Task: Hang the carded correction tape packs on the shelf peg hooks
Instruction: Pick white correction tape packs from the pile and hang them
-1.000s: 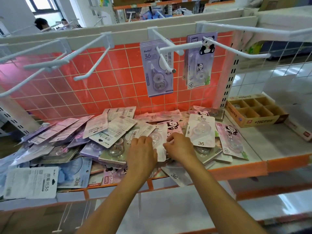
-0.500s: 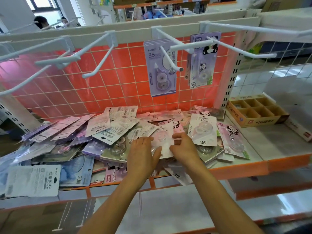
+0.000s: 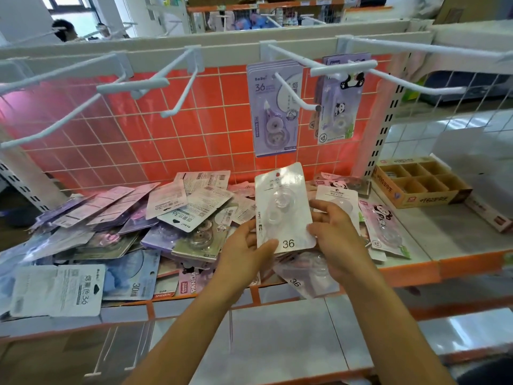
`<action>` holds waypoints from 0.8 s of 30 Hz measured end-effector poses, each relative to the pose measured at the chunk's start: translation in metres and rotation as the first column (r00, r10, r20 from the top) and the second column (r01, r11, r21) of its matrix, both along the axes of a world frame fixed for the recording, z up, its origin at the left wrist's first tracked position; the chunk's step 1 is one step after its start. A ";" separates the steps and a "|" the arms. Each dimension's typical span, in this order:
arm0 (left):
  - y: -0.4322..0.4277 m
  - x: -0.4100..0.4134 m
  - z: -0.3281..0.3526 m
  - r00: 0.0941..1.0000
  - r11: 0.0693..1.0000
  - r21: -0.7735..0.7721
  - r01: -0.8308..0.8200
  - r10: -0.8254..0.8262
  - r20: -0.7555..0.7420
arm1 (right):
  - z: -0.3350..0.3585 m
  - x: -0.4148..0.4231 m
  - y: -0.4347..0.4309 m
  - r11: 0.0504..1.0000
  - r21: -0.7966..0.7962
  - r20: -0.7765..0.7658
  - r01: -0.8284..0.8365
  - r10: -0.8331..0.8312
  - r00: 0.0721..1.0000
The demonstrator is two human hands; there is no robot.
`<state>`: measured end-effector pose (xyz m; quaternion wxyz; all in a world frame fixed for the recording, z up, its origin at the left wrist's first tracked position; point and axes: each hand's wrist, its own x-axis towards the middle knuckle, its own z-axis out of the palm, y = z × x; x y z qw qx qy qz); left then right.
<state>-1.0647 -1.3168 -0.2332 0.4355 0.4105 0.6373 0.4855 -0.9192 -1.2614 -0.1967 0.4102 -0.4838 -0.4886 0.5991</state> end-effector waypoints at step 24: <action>-0.066 -0.076 0.023 0.967 0.907 0.417 -0.053 0.151 -0.205 | 0.048 -0.091 -0.062 0.969 0.245 -0.300 0.034 0.043 0.953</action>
